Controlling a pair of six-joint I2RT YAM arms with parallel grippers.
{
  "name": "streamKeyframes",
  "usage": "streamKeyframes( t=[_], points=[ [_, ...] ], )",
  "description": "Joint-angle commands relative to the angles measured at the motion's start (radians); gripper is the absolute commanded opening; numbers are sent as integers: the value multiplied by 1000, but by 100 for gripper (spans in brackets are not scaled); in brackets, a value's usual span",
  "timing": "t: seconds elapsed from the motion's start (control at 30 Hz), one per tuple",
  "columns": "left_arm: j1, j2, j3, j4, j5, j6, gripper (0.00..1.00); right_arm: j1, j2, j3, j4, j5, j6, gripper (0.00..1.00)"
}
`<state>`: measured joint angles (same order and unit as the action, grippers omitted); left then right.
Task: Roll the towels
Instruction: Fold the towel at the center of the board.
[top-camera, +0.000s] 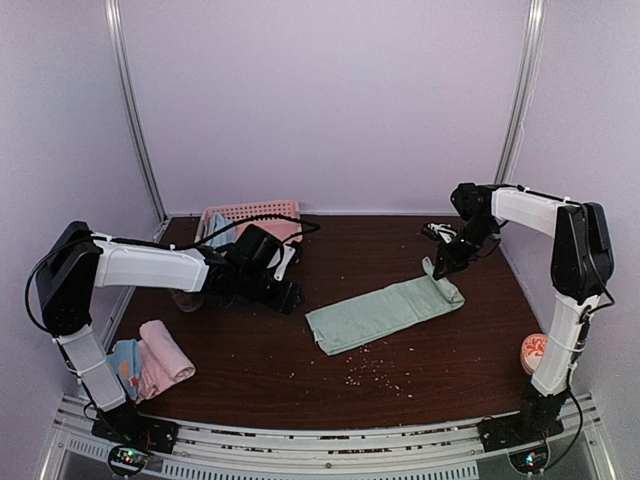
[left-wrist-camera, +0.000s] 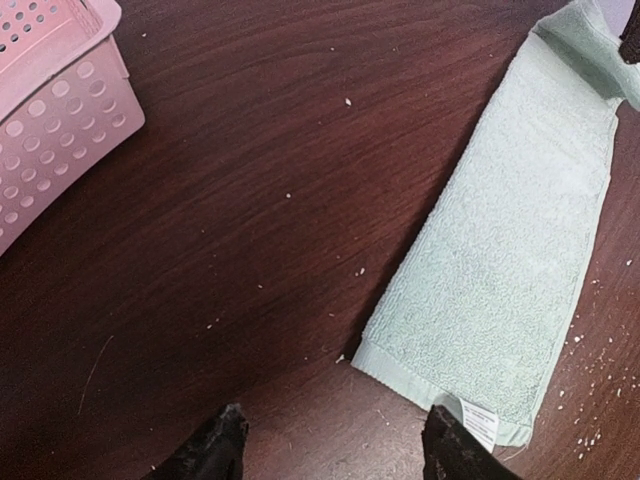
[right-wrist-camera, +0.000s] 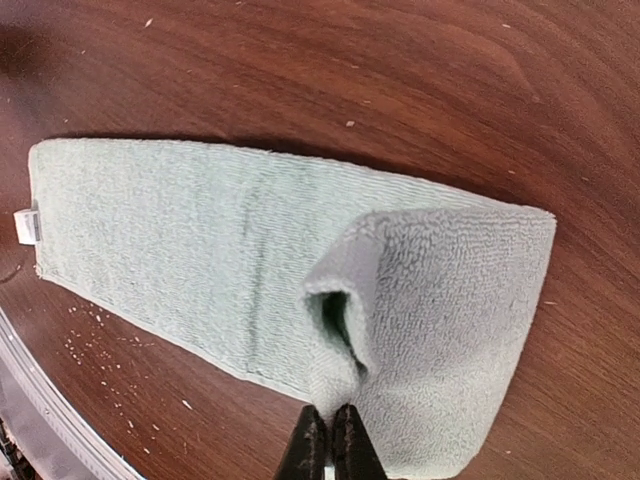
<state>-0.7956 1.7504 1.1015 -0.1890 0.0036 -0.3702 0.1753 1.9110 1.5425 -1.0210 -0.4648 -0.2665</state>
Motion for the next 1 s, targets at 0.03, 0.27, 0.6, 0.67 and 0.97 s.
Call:
streamKeyframes(
  t=[0.03,0.27,0.6,0.67,0.97],
  points=[
    [-1,-9,-14,22,0,-15,62,83,17,-11,-3,-52,1,0],
    [-1,-5,-15,11,1,-19,62,177,69,31,18,-123,22,0],
    [-6,-15,-51,2,38,-40,57,253,123,62,60,-211,111,0],
    [-8,-15,-63,-2,58,-42,54,265,128,74,60,-229,122,0],
    [-22,30,-72,2,147,-53,36,326,167,103,81,-304,201,0]
  ],
)
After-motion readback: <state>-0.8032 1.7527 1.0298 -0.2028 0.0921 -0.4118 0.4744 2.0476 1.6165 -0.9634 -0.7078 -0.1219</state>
